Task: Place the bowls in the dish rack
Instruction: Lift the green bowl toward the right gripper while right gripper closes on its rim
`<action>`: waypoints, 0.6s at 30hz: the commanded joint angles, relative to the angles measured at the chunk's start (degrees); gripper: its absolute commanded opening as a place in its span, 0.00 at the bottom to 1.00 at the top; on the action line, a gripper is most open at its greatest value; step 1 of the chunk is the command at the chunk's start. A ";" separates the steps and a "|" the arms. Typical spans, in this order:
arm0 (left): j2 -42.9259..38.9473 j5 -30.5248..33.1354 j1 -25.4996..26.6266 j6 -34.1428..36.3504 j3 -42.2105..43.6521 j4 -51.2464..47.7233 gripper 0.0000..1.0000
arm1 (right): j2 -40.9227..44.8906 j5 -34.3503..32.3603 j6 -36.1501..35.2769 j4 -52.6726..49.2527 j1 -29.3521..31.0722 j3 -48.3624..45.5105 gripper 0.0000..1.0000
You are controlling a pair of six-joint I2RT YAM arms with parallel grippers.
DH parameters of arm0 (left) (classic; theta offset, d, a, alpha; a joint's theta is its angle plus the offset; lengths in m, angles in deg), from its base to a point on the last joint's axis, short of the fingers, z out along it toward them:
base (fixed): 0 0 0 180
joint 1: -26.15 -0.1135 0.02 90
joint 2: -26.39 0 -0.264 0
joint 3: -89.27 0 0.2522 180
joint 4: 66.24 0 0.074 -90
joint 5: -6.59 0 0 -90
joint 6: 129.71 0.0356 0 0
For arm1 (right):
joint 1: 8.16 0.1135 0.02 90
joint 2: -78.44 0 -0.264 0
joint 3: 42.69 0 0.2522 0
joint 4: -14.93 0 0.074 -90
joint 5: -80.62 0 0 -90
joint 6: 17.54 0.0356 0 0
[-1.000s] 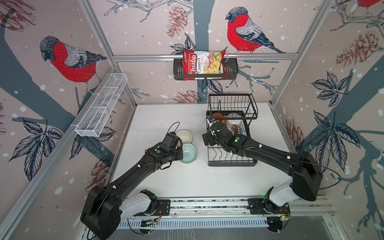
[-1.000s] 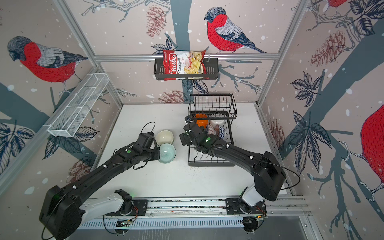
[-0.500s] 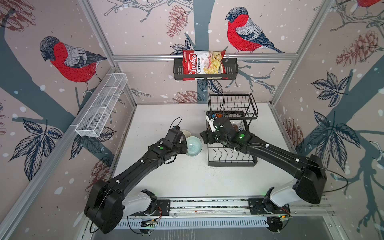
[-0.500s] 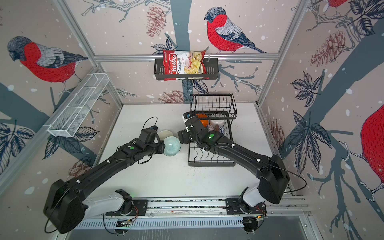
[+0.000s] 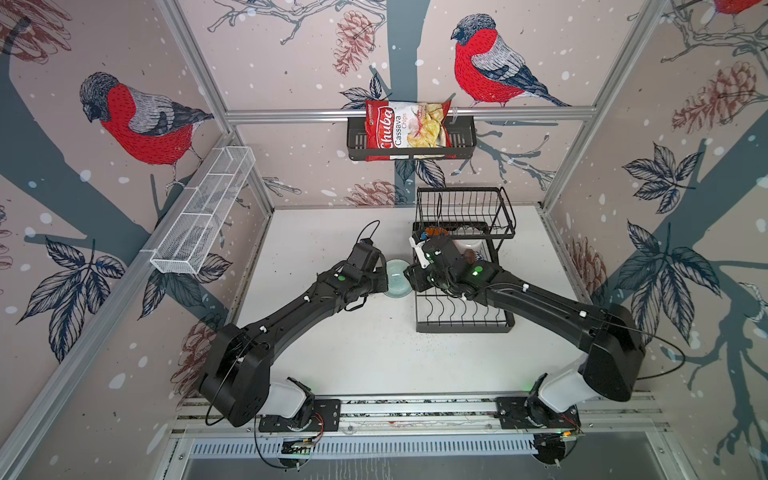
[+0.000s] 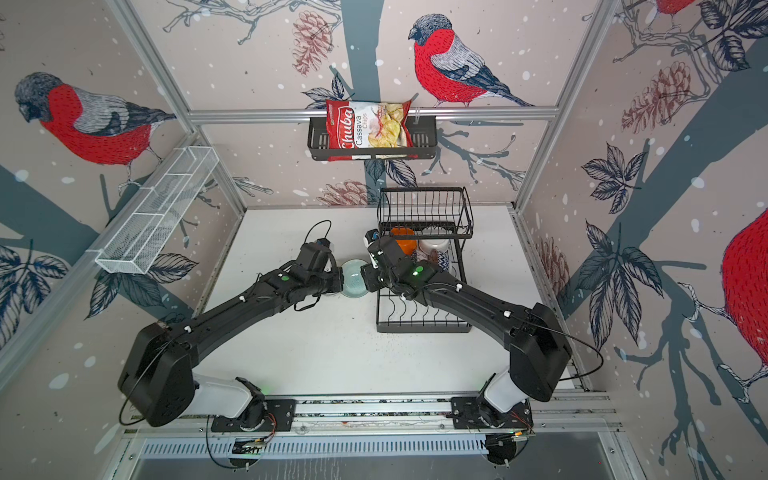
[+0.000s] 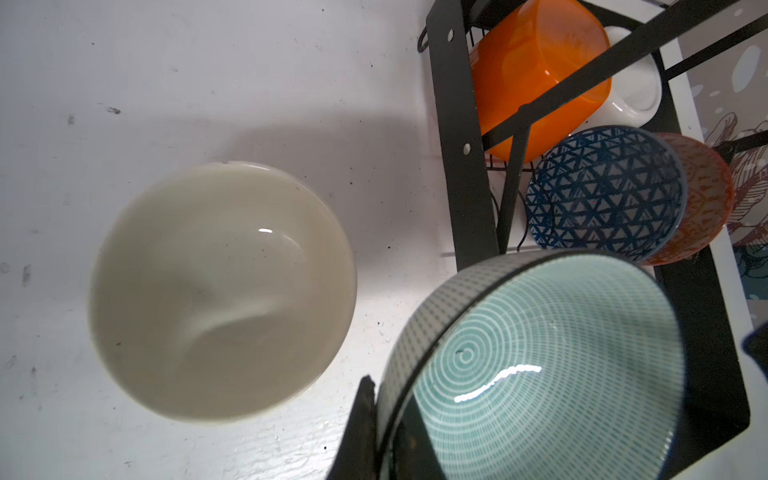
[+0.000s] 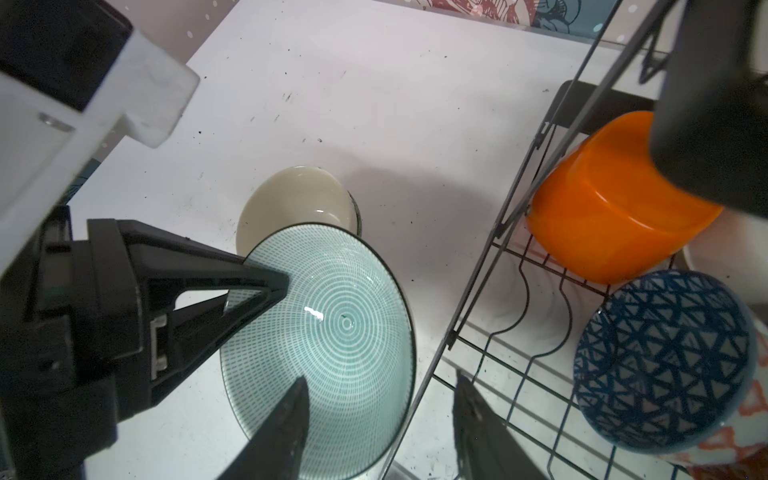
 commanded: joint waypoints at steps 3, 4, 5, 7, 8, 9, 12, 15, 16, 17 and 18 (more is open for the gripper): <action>0.02 -0.30 0.09 0.74 -2.24 3.52 0.00 | -1.29 -4.34 1.74 -0.09 0.02 -0.30 0.47; -0.03 -0.32 0.12 0.73 -2.21 3.60 0.00 | -1.60 -4.71 1.84 -0.09 0.02 -0.29 0.45; -0.07 -0.32 0.15 0.69 -2.09 3.58 0.00 | -1.96 -5.08 1.90 -0.01 0.02 -0.29 0.44; -0.07 -0.48 0.13 0.71 -2.02 3.73 0.00 | -2.66 -6.00 2.62 0.07 0.02 -0.23 0.37; -0.15 -0.58 0.17 0.80 -1.90 3.90 0.00 | -3.02 -6.33 2.82 0.08 0.00 -0.16 0.36; -0.15 -0.75 0.30 0.84 -1.68 4.15 0.00 | -3.32 -6.58 2.95 0.16 0.00 0.05 0.35; -0.24 -0.93 0.34 0.98 -1.28 4.76 0.00 | -4.08 -7.04 3.38 0.52 -0.01 0.27 0.30; -0.30 -1.19 0.47 1.00 -1.28 5.47 0.00 | -4.85 -7.48 3.84 0.48 0.02 0.87 0.23; -0.31 -1.27 0.54 0.99 -1.28 5.77 0.00 | -5.07 -7.78 4.00 0.46 0.02 0.97 0.21; -0.24 -1.33 0.60 1.00 -1.28 6.05 0.00 | -5.33 -8.05 4.24 0.43 0.02 1.15 0.18; -0.24 -1.35 0.65 0.90 0.02 6.08 0.00 | -5.50 -8.32 4.33 0.43 0.02 1.29 0.15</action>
